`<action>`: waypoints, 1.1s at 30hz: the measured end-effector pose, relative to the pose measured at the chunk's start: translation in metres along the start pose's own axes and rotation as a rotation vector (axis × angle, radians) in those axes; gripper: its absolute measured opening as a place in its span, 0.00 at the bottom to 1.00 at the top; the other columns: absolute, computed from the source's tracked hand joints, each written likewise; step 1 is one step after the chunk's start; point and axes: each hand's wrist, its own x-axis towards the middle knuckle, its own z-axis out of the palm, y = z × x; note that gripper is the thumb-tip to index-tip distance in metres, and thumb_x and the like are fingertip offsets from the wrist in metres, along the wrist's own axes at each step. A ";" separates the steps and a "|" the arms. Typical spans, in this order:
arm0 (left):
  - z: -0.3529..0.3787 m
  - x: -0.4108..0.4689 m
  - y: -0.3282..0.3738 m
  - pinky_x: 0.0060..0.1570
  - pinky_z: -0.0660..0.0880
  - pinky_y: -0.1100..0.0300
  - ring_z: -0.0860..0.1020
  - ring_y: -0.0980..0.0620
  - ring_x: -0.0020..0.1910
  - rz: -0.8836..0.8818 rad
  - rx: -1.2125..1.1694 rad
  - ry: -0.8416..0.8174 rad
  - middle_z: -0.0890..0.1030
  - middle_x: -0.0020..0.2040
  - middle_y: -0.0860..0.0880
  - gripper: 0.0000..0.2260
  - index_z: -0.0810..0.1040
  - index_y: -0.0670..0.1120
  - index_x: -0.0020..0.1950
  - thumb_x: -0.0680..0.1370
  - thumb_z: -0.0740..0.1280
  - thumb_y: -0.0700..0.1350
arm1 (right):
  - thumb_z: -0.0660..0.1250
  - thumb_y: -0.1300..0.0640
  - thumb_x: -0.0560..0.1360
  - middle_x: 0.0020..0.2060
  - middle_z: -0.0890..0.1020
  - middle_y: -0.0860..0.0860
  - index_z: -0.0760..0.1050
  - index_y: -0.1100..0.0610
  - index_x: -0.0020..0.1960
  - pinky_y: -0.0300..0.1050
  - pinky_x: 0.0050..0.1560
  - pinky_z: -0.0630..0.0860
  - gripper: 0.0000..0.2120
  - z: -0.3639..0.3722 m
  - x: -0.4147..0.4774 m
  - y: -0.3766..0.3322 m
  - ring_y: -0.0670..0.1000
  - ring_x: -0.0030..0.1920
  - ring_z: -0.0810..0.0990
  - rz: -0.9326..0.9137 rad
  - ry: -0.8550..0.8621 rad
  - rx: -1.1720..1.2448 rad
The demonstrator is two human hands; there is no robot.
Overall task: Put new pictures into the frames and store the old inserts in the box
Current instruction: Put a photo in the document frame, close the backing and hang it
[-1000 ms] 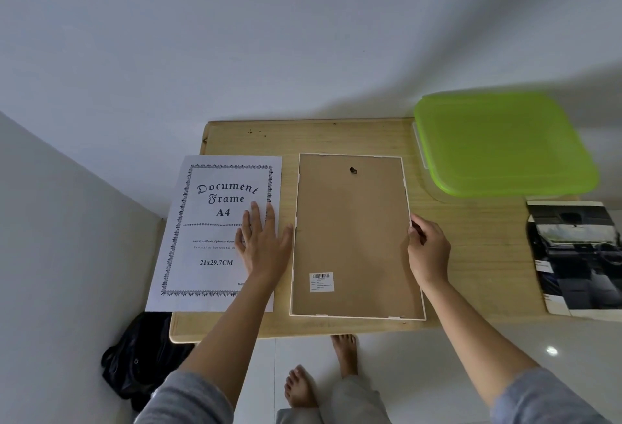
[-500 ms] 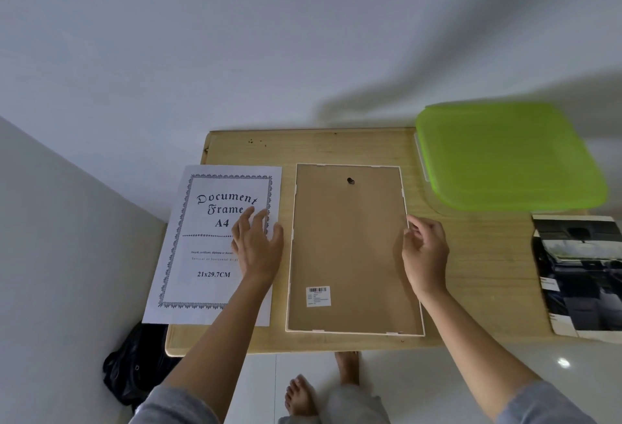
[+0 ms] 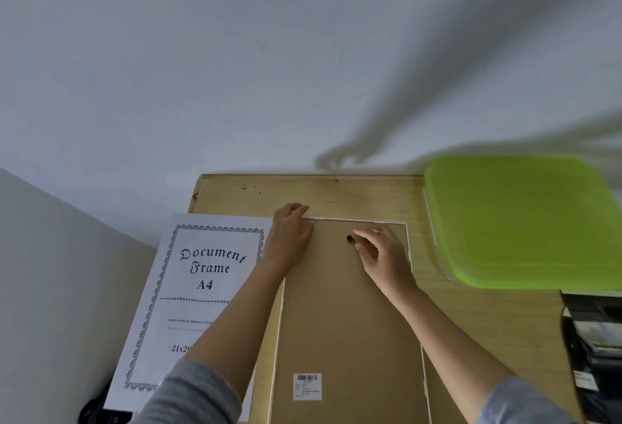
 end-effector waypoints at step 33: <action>-0.009 0.011 -0.023 0.46 0.69 0.63 0.75 0.52 0.48 -0.120 -0.197 0.011 0.78 0.44 0.49 0.06 0.83 0.45 0.45 0.74 0.69 0.47 | 0.68 0.62 0.72 0.33 0.77 0.53 0.79 0.62 0.39 0.42 0.38 0.71 0.04 0.032 0.002 -0.021 0.53 0.35 0.75 -0.080 0.099 -0.055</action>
